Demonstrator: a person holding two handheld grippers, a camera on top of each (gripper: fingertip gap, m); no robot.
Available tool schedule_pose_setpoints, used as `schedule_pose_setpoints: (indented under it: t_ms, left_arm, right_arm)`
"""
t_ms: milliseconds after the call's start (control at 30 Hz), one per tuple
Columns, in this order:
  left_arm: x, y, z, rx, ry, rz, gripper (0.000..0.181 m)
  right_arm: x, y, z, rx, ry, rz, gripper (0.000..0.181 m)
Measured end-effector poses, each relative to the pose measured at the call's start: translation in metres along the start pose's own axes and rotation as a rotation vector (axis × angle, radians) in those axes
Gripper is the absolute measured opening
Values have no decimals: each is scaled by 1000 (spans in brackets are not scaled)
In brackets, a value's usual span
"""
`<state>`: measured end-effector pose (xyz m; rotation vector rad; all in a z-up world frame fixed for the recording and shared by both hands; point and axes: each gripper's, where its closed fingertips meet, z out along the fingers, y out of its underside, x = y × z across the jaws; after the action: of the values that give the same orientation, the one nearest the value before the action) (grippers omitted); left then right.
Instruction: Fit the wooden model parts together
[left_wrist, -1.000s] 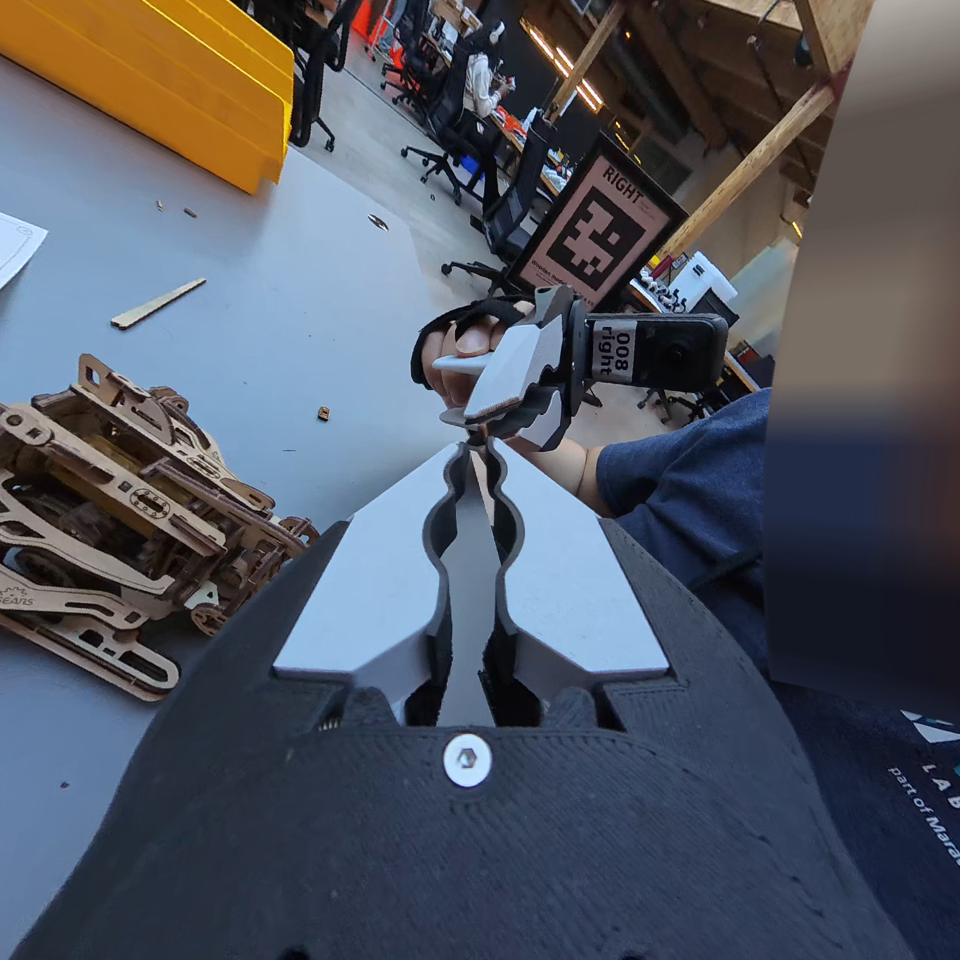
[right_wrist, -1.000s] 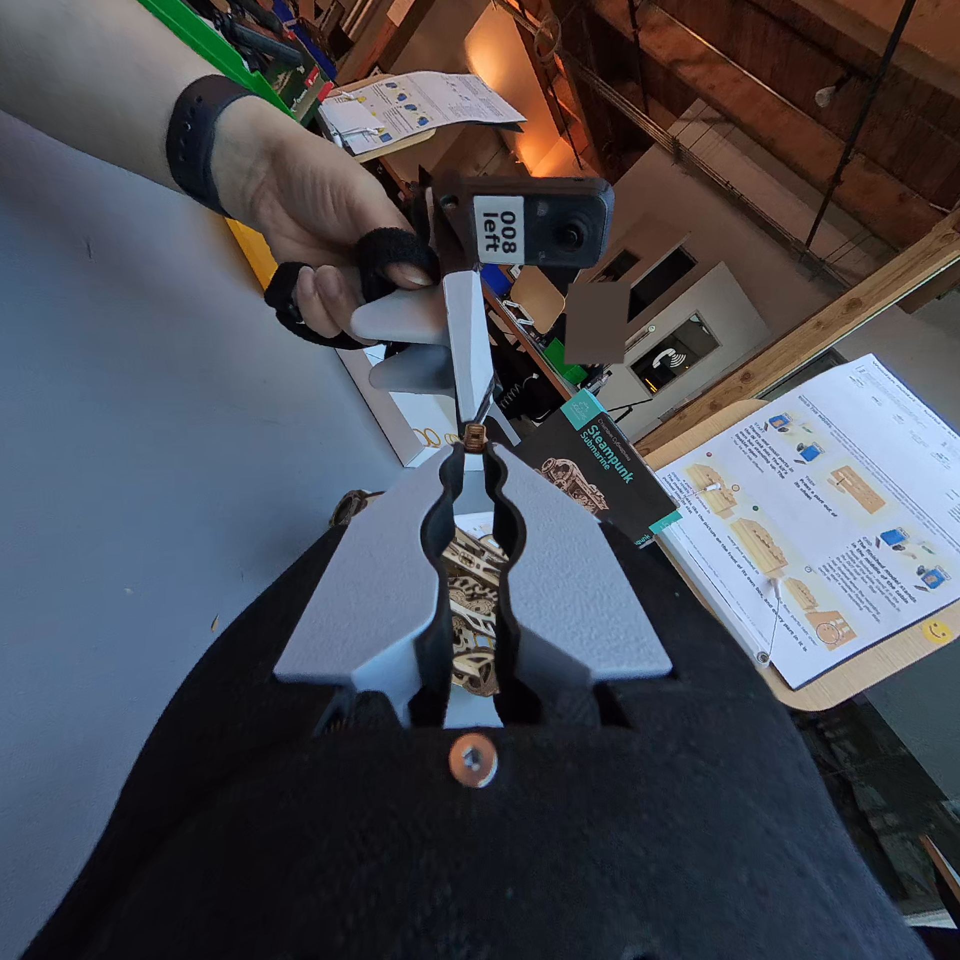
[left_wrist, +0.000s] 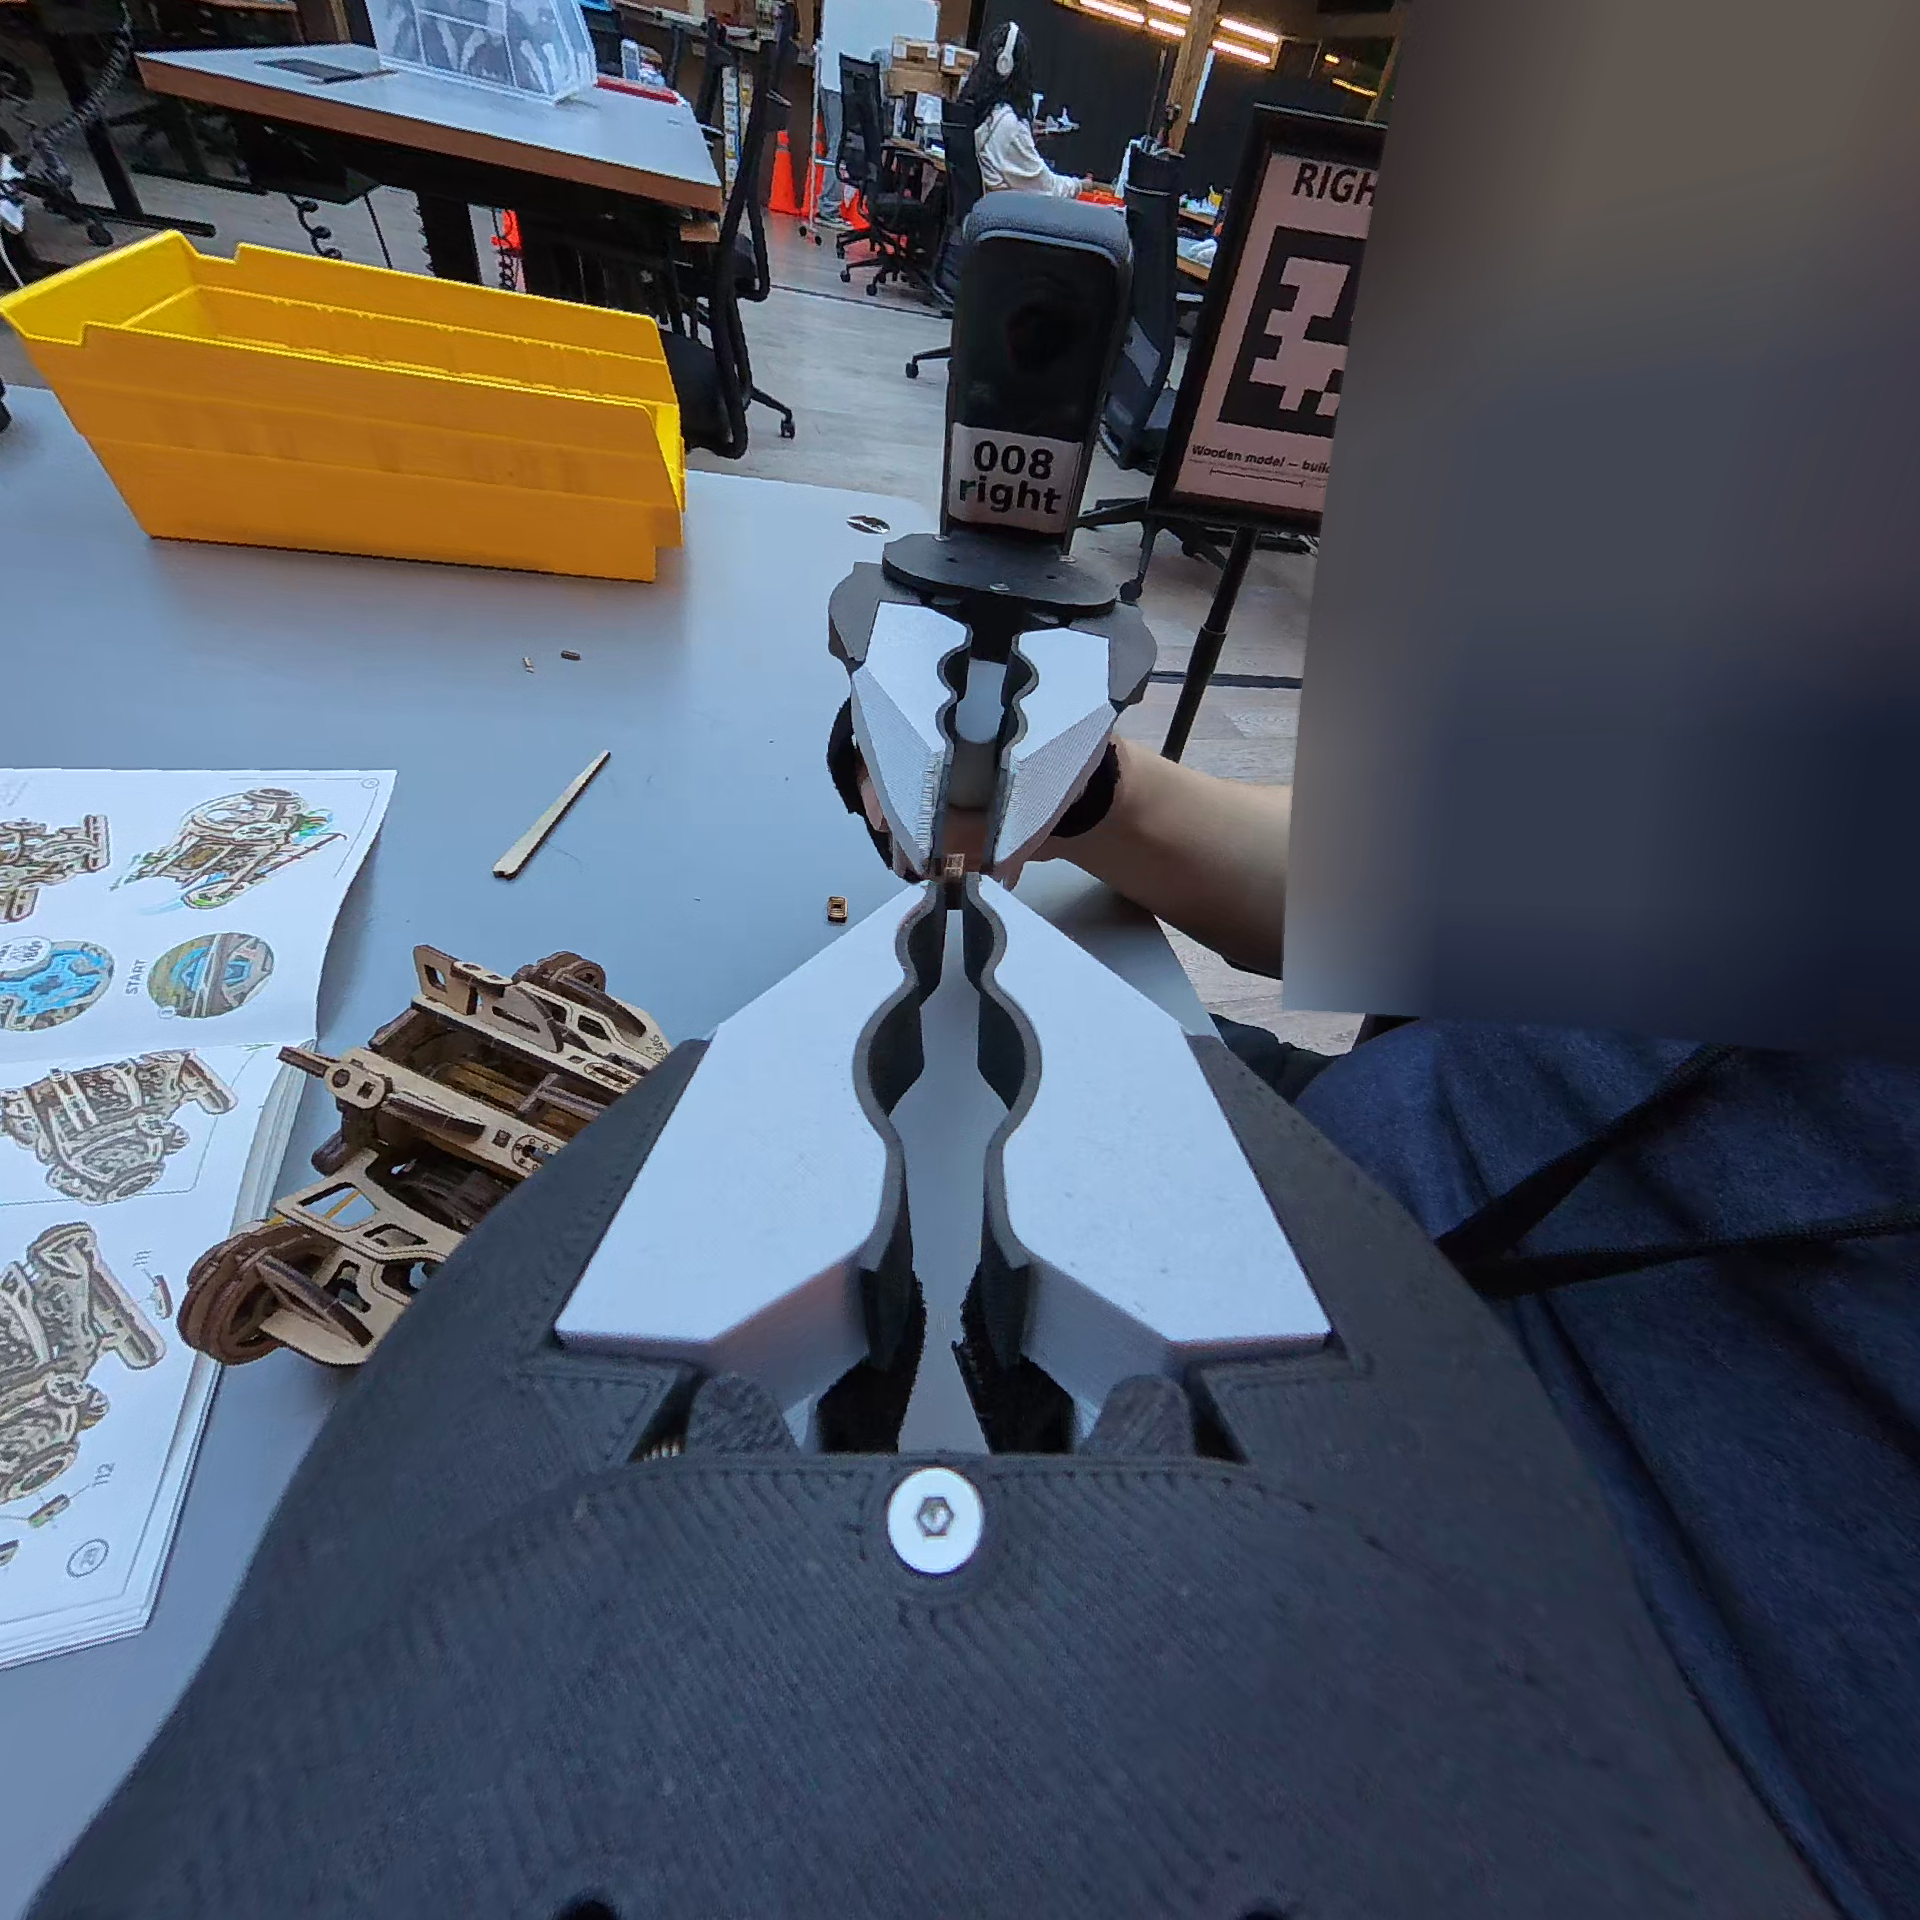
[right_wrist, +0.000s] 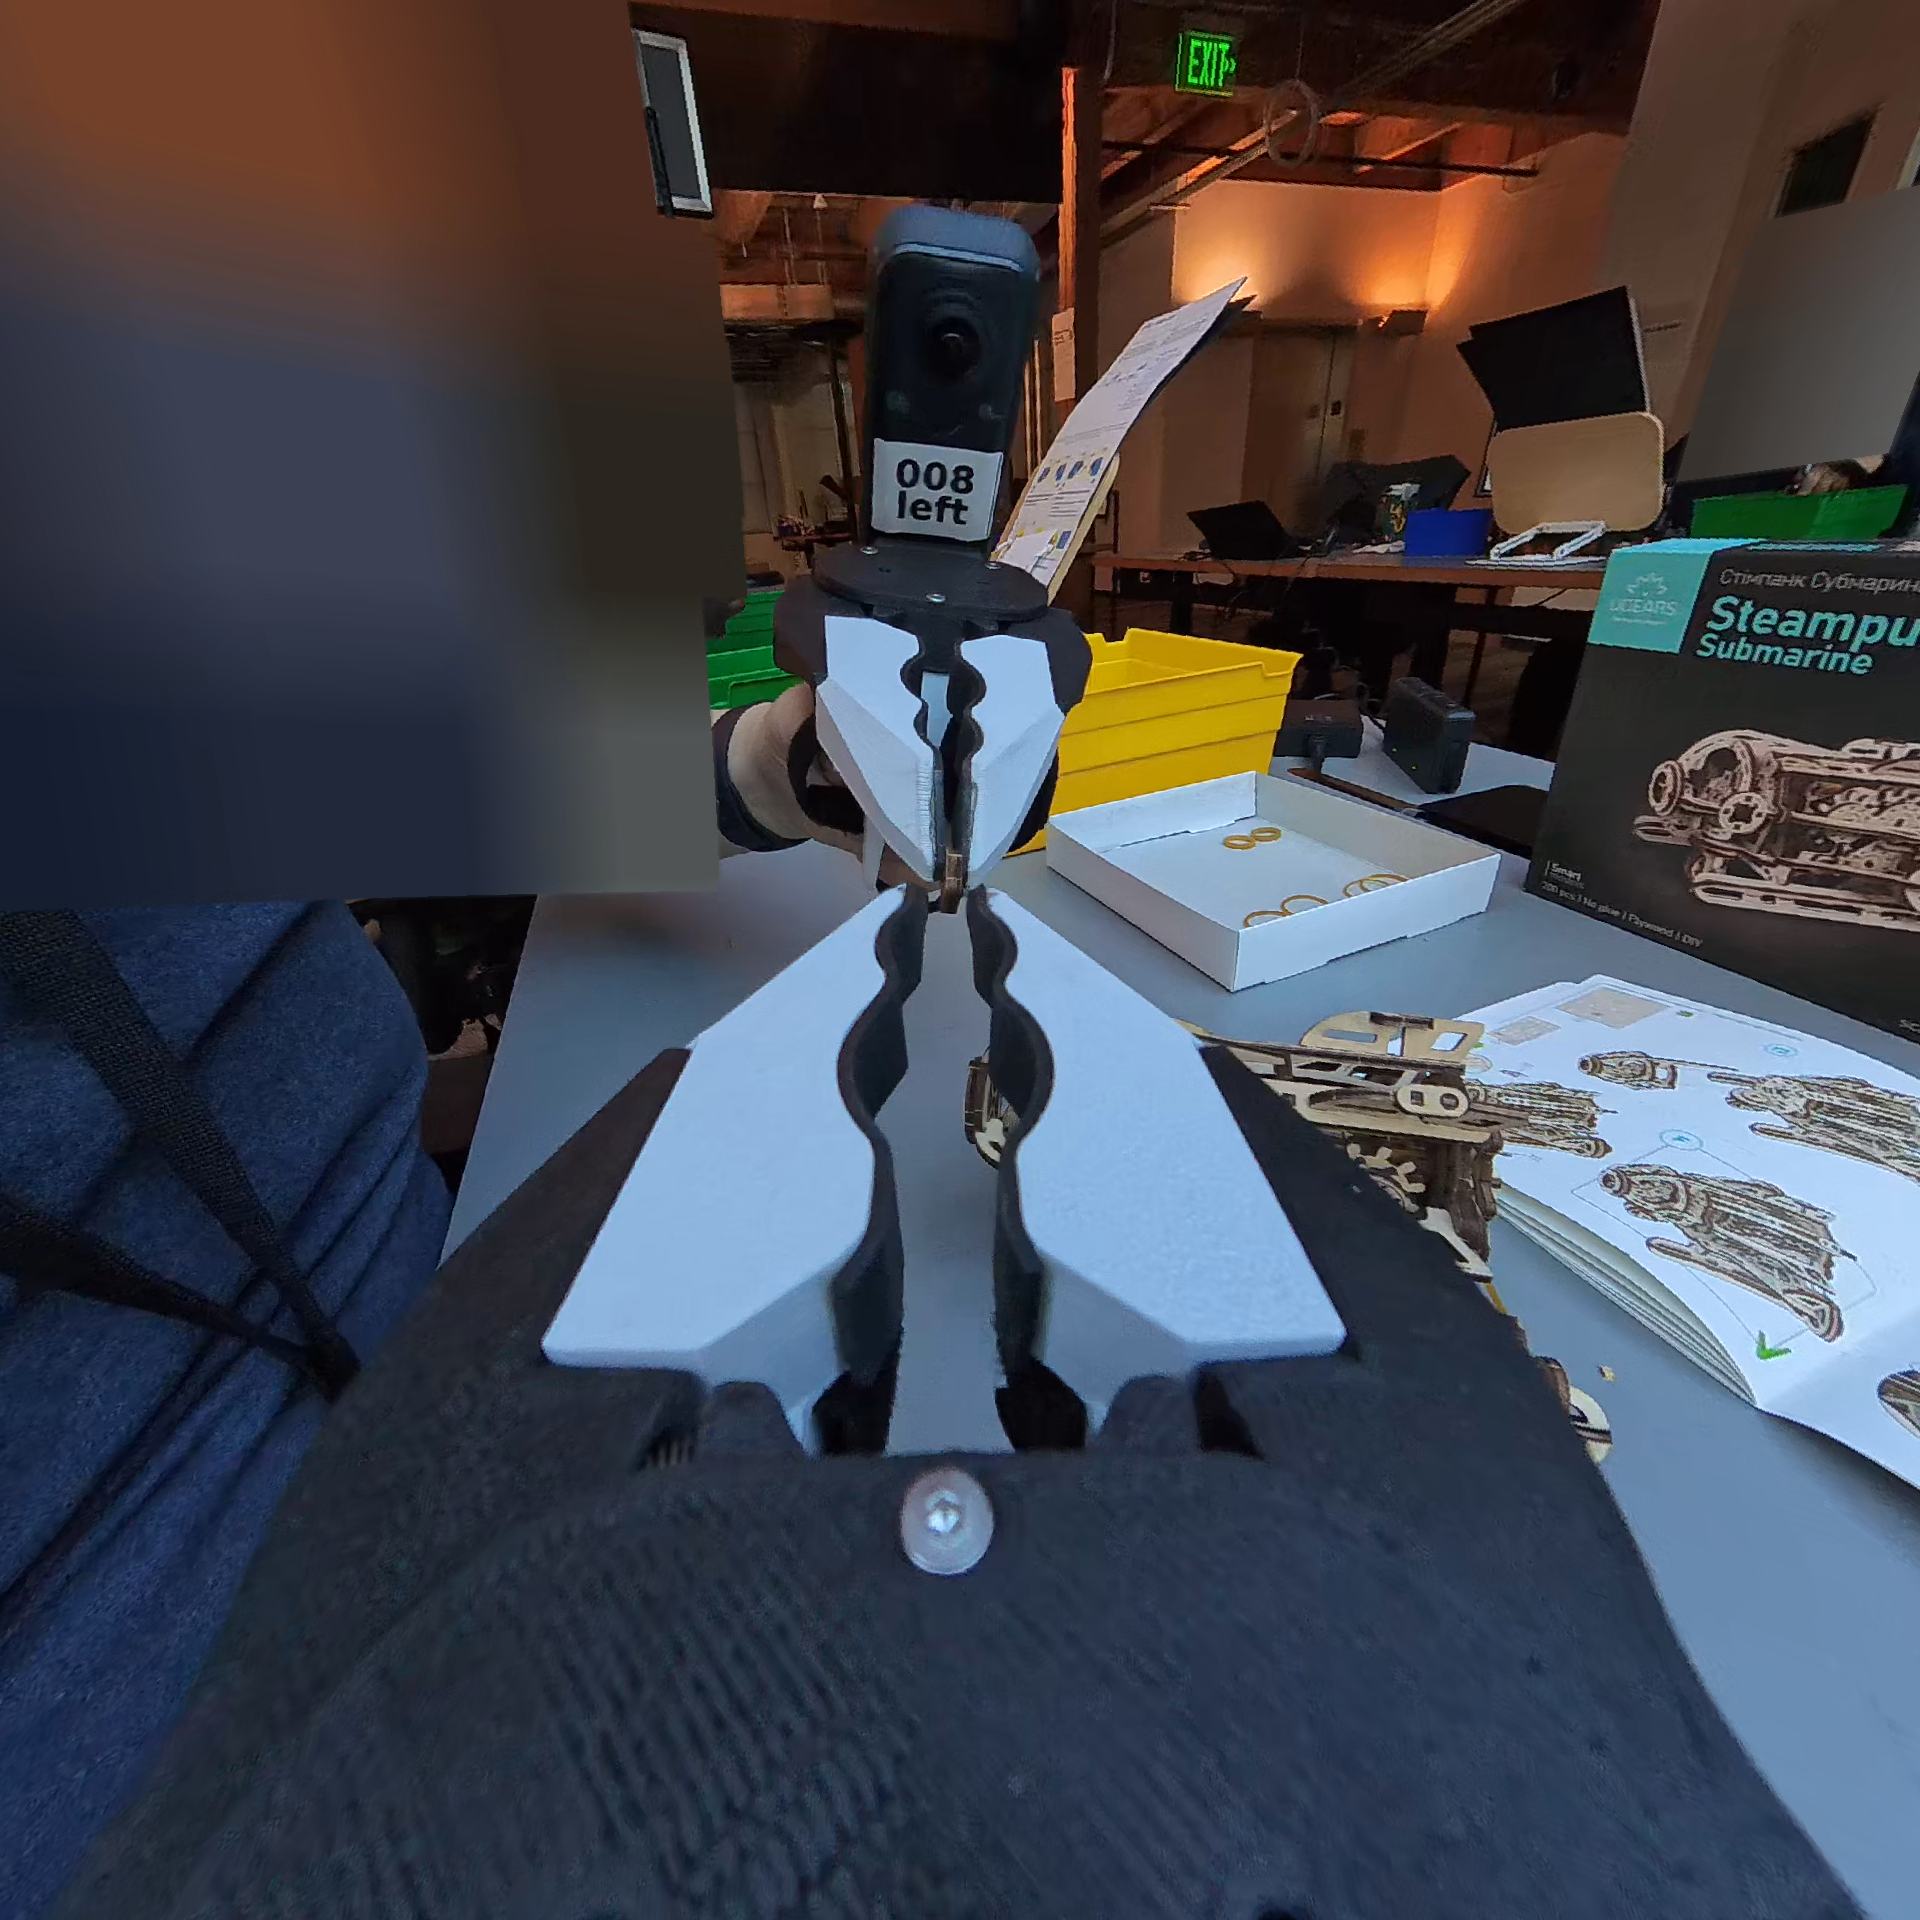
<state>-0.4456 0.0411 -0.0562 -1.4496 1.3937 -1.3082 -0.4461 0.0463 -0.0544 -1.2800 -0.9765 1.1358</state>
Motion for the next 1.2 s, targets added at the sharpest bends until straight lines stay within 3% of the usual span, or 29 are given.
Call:
schedule_pose_setpoints:
  t_ms: [867,1000,1100,1200]
  left_arm:
    - [0,8,3,-27,6,-12,2]
    - [-28,4,-13,-114,-127,115,32]
    - [-53,1,-27,-257,-152,218,53]
    - [-67,1,-28,-357,-101,205,45]
  right_arm:
    - [-1,10,0,-46,-10,21,1]
    - [29,11,-12,-74,140,-68,1]
    - [42,45,-8,-182,143,47,1]
    - [43,63,0,-241,190,20,1]
